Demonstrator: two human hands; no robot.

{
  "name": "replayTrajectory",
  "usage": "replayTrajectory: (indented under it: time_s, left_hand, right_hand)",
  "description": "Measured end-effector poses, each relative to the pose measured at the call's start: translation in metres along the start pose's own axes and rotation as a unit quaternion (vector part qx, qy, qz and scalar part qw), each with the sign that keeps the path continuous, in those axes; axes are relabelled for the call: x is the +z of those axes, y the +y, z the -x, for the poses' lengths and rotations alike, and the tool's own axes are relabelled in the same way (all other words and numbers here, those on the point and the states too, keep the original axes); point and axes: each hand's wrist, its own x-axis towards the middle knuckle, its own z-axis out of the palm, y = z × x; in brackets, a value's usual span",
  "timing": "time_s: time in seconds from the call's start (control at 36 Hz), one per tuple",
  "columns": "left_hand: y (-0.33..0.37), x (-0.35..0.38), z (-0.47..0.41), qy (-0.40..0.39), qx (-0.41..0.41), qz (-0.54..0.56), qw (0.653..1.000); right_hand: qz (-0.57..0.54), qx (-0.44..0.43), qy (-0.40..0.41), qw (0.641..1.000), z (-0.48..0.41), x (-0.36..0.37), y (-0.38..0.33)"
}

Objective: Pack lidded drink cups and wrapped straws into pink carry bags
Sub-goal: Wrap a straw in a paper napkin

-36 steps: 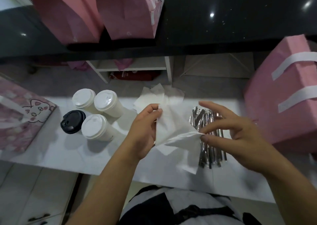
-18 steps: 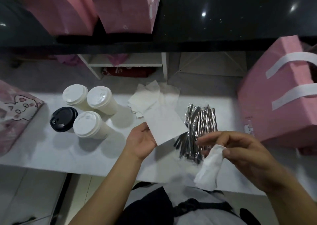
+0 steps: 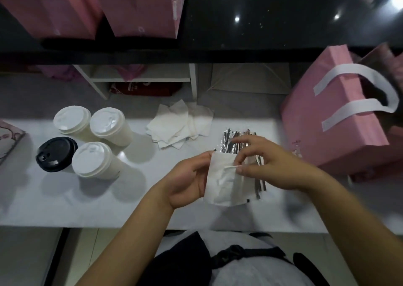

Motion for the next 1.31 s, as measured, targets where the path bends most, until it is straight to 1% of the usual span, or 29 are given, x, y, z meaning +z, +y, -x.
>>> replayTrajectory:
  time_s: [0.06, 0.19, 0.28, 0.33, 0.39, 0.42, 0.47, 0.53, 0.58, 0.61, 0.67, 0.72, 0.81, 0.86, 0.89, 0.92, 0.94, 0.97, 1.0, 1.03, 1.06, 1.08, 1.11, 1.14, 1.25, 1.31]
  left_hand:
    - [0.002, 0.004, 0.003, -0.02, 0.0, -0.006, 1.0]
    - [0.0, 0.004, 0.005, -0.025, -0.006, 0.02, 0.999]
    - [-0.002, 0.002, 0.007, -0.016, -0.024, 0.018, 0.999]
    - [-0.004, 0.0, 0.008, -0.018, -0.018, -0.031, 0.999]
    - [-0.009, -0.003, 0.009, 0.012, 0.003, -0.129, 0.992]
    - [-0.011, -0.005, 0.008, 0.037, 0.015, -0.173, 0.984]
    - [-0.015, -0.006, 0.008, 0.081, 0.043, -0.211, 0.973]
    - [-0.016, -0.007, 0.008, 0.096, 0.057, -0.197, 0.974]
    - [-0.014, -0.007, 0.008, 0.099, 0.057, -0.15, 0.982]
    - [-0.013, -0.007, 0.008, 0.104, 0.057, -0.13, 0.984]
    - [-0.012, -0.006, 0.007, 0.131, 0.062, -0.128, 0.981]
    - [-0.013, -0.005, 0.005, 0.149, 0.065, -0.144, 0.976]
    - [-0.017, -0.001, 0.001, 0.152, 0.054, -0.161, 0.974]
    - [-0.018, -0.001, -0.004, 0.162, 0.057, -0.184, 0.968]
    - [-0.019, -0.004, -0.006, 0.178, 0.069, -0.216, 0.957]
    - [-0.021, -0.009, -0.009, 0.21, 0.086, -0.281, 0.933]
    - [-0.022, -0.016, -0.012, 0.248, 0.102, -0.368, 0.89]
    - [-0.023, -0.023, -0.016, 0.28, 0.11, -0.457, 0.837]
    - [-0.024, -0.031, -0.019, 0.302, 0.103, -0.533, 0.783]
    - [-0.024, -0.038, -0.022, 0.316, 0.082, -0.589, 0.74]
    - [-0.026, -0.046, -0.025, 0.324, 0.055, -0.627, 0.706]
    - [-0.027, -0.053, -0.027, 0.329, 0.03, -0.653, 0.681]
    - [-0.029, -0.057, -0.029, 0.333, 0.013, -0.669, 0.664]
    - [-0.03, -0.061, -0.03, 0.339, 0.003, -0.676, 0.654]
    - [-0.031, -0.057, -0.035, 0.376, -0.02, -0.672, 0.638]
    - [-0.029, -0.052, -0.04, 0.378, -0.032, -0.685, 0.622]
  right_hand:
    - [-0.044, 0.009, -0.01, 0.999, -0.004, 0.003, 0.0]
    - [-0.159, 0.04, 0.044, 0.985, -0.003, 0.019, 0.003]
    - [-0.186, 0.06, 0.086, 0.977, -0.002, 0.029, 0.006]
    - [-0.192, 0.07, 0.111, 0.973, -0.002, 0.035, 0.01]
    - [-0.204, 0.072, 0.139, 0.966, 0.0, 0.041, 0.014]
    - [-0.227, 0.074, 0.153, 0.959, 0.001, 0.044, 0.016]
    - [-0.292, 0.087, 0.181, 0.935, 0.003, 0.049, 0.017]
    - [-0.369, 0.116, 0.198, 0.9, 0.007, 0.053, 0.02]
    - [-0.467, 0.149, 0.176, 0.854, 0.013, 0.056, 0.022]
    - [-0.495, 0.162, 0.158, 0.839, 0.017, 0.058, 0.025]
    - [-0.5, 0.168, 0.147, 0.836, 0.024, 0.063, 0.031]
    - [-0.486, 0.168, 0.17, 0.841, 0.029, 0.067, 0.035]
    - [-0.442, 0.171, 0.251, 0.844, 0.033, 0.071, 0.038]
    - [-0.353, 0.176, 0.313, 0.864, 0.033, 0.072, 0.046]
    - [-0.294, 0.182, 0.334, 0.877, 0.034, 0.071, 0.052]
    - [-0.247, 0.186, 0.346, 0.886, 0.036, 0.07, 0.059]
    - [-0.218, 0.188, 0.35, 0.891, 0.04, 0.068, 0.065]
    - [-0.203, 0.188, 0.355, 0.893, 0.043, 0.066, 0.07]
    - [-0.19, 0.19, 0.363, 0.892, 0.047, 0.065, 0.074]
    - [-0.176, 0.194, 0.371, 0.891, 0.052, 0.064, 0.078]
    - [-0.164, 0.197, 0.378, 0.89, 0.056, 0.064, 0.082]
    - [-0.159, 0.2, 0.383, 0.888, 0.061, 0.064, 0.085]
    - [-0.155, 0.204, 0.388, 0.885, 0.065, 0.065, 0.088]
    - [-0.146, 0.211, 0.391, 0.884, 0.07, 0.065, 0.091]
    - [-0.142, 0.215, 0.401, 0.879, 0.086, 0.069, 0.102]
    - [-0.155, 0.208, 0.402, 0.878, 0.092, 0.071, 0.105]
